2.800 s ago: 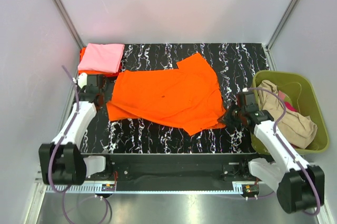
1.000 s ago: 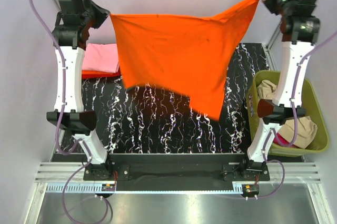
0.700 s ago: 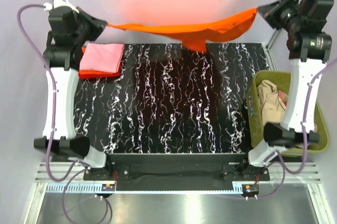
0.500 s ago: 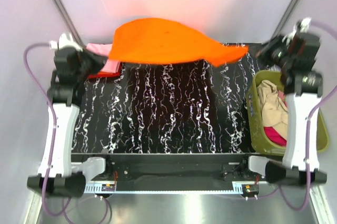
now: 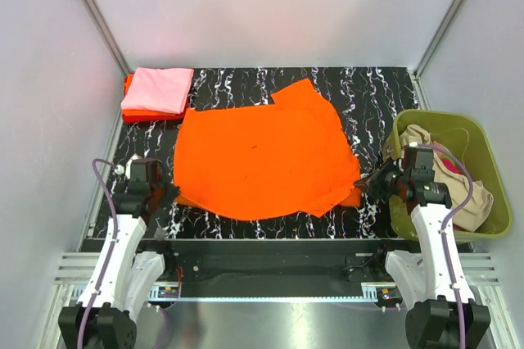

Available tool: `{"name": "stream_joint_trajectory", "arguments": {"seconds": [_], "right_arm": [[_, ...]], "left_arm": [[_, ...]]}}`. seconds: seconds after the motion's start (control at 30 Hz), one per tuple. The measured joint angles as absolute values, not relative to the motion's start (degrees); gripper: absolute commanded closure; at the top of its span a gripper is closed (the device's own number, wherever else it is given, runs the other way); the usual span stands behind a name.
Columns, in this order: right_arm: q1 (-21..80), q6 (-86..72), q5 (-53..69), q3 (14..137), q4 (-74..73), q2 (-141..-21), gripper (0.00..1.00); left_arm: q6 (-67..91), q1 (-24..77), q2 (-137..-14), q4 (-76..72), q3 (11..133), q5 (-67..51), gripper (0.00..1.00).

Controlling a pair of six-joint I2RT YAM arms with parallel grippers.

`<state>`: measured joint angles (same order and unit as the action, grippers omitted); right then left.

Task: Fold and stack the t-shirts
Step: Flatten the tshirt out, then fold the tshirt

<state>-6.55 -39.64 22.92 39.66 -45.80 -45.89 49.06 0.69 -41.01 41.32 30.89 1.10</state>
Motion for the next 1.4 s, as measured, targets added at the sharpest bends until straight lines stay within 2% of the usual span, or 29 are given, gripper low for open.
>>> {"name": "stream_joint_trajectory", "arguments": {"seconds": [0.3, 0.57, 0.93, 1.4], "right_arm": [[-6.5, -40.3, 20.4, 39.6, -45.6, -44.2, 1.00], [-5.4, -39.3, 20.3, 39.8, -40.3, -51.9, 1.00], [7.4, -34.8, 12.5, 47.2, -37.7, -66.5, 1.00], [7.6, -26.3, 7.9, 54.2, -37.7, -70.0, 1.00]], "left_arm": [[56.5, 0.7, -40.9, 44.1, 30.1, 10.4, 1.00], [58.8, 0.7, -47.6, 43.6, 30.4, 12.4, 1.00], [60.1, 0.7, -50.4, 43.5, 30.5, 15.7, 1.00], [59.8, 0.7, -54.2, 41.0, 31.2, 18.6, 1.00]]}}
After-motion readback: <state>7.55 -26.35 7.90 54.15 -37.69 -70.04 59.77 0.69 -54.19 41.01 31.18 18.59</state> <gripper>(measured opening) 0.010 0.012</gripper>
